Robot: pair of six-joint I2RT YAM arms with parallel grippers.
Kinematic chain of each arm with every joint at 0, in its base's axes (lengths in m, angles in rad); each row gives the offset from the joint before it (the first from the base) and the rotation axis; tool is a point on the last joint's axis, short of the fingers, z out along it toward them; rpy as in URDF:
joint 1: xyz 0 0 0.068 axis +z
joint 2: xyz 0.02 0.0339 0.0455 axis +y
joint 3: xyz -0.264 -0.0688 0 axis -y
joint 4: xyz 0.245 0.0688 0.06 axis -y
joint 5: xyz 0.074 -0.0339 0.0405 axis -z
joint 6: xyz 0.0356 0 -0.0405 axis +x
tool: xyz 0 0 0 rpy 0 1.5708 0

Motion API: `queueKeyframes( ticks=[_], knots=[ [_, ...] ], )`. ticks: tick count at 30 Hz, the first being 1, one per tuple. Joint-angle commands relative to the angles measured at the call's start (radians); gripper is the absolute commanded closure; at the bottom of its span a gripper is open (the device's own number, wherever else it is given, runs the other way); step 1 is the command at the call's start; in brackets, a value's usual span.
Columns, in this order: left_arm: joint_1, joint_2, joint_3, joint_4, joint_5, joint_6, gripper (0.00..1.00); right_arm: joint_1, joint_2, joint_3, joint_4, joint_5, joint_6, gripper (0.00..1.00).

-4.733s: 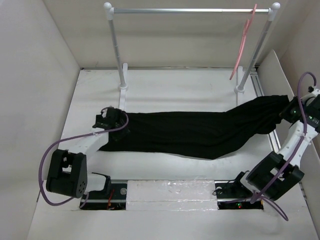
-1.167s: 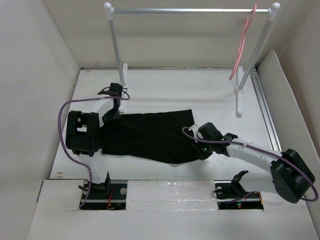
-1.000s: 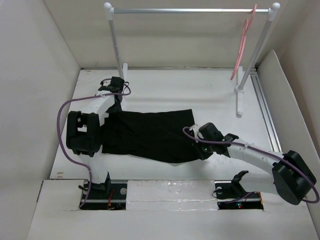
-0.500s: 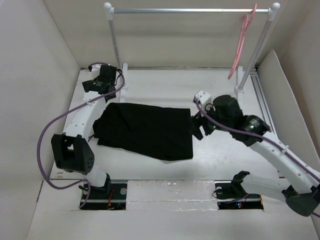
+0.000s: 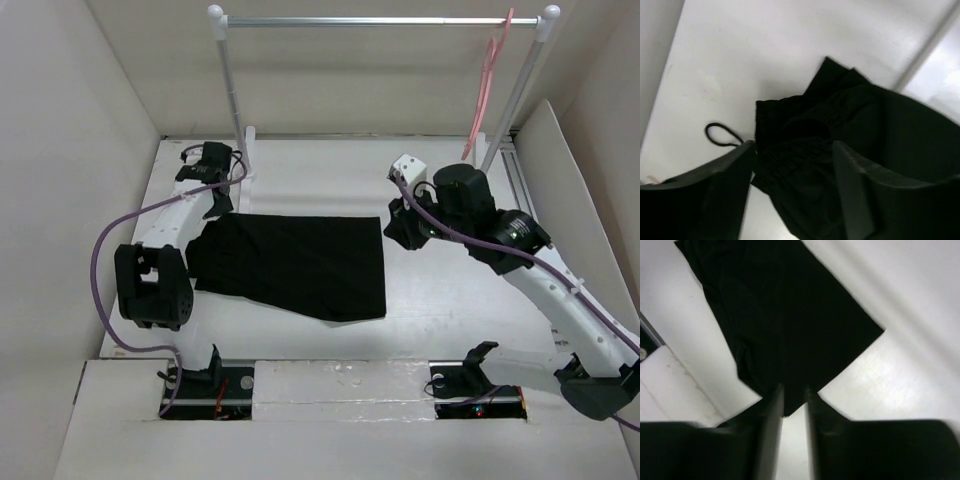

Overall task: Place the trousers on the hanger
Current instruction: Grab a hanger with the right arm

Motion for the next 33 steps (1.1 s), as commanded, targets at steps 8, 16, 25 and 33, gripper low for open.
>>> queueKeyframes(
  ticks=[8,16,25,33],
  knots=[
    [-0.248,-0.408,-0.205,0.345,0.484,-0.124,1.00,-0.343,0.070,0.413,0.054,-0.062,-0.058,0.88],
    [-0.668,-0.412,-0.153,0.242,0.063,-0.306,1.00,-0.801,0.248,0.513,0.172,-0.383,0.091,0.12],
    [-0.868,-0.448,-0.160,0.349,-0.030,-0.193,1.00,-0.906,0.398,0.438,0.350,-0.611,0.201,0.08],
    [-0.840,-0.481,-0.266,0.393,0.101,-0.187,1.00,-0.904,0.406,0.239,0.604,-0.699,0.373,0.12]
  ],
)
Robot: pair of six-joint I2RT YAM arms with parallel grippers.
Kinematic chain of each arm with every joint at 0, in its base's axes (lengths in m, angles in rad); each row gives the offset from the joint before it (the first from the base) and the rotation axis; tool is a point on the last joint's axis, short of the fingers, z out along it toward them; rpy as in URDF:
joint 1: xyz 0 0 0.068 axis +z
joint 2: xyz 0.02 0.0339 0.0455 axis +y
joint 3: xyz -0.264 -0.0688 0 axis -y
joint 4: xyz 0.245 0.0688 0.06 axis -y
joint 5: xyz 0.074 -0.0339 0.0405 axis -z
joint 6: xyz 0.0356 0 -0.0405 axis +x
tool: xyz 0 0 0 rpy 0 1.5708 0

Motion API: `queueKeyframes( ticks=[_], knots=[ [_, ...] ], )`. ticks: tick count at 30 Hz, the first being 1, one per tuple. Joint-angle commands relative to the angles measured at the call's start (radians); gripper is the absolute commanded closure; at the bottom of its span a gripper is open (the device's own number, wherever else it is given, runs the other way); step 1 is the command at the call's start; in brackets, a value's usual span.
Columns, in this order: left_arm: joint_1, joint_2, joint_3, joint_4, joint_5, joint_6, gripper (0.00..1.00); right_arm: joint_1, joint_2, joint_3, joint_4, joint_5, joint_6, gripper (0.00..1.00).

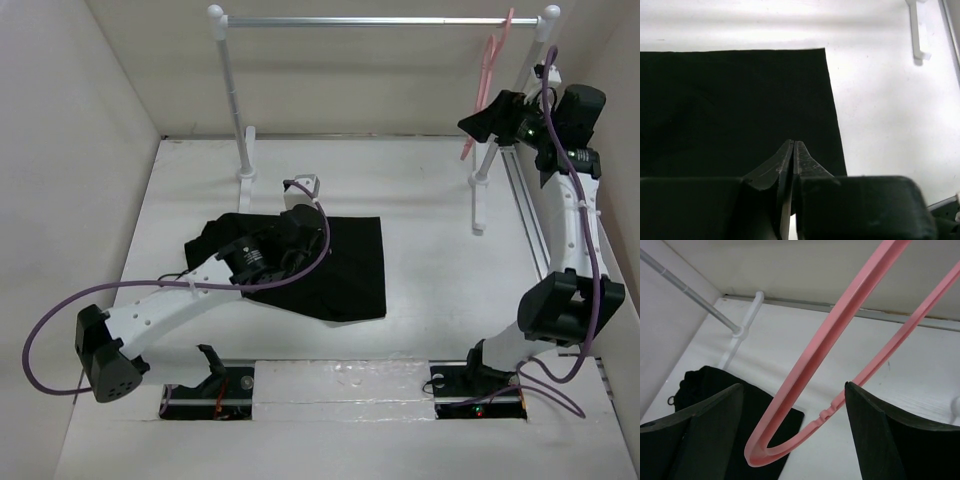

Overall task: Place the trousers on the hanger
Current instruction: Grab a hanger with the right arm

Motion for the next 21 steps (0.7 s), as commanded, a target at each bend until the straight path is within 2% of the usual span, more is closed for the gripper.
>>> queueKeyframes(
  ticks=[1,2,5,6,11,13,15,17,21],
  knots=[
    [0.002,-0.005,-0.024,0.042,0.052,0.019,0.96,0.012,-0.030,-0.052,0.224,-0.075,0.100,0.15],
    [0.002,-0.002,-0.025,0.045,0.057,0.019,0.90,0.012,-0.025,-0.088,0.252,-0.092,0.118,0.19],
    [0.002,0.000,-0.024,0.057,0.066,0.022,0.86,0.034,-0.025,-0.125,0.329,-0.096,0.179,0.29],
    [0.002,0.007,-0.015,0.052,0.066,0.025,0.86,0.034,-0.025,-0.135,0.338,-0.098,0.193,0.43],
    [0.002,0.027,0.005,0.032,0.063,0.022,0.84,0.034,-0.040,-0.126,0.366,-0.090,0.219,0.74],
    [0.002,0.037,0.018,0.013,0.037,0.002,0.82,0.034,-0.042,-0.097,0.366,-0.098,0.219,0.79],
    [0.002,0.044,0.047,-0.009,0.008,-0.019,0.69,0.034,-0.051,-0.081,0.366,-0.098,0.218,0.87],
    [0.002,0.047,0.077,-0.020,0.009,-0.023,0.50,0.034,-0.062,-0.058,0.366,-0.095,0.215,0.91],
    [0.002,0.084,0.225,-0.021,0.060,-0.010,0.47,0.034,-0.114,-0.068,0.329,-0.095,0.184,0.99]
  ],
)
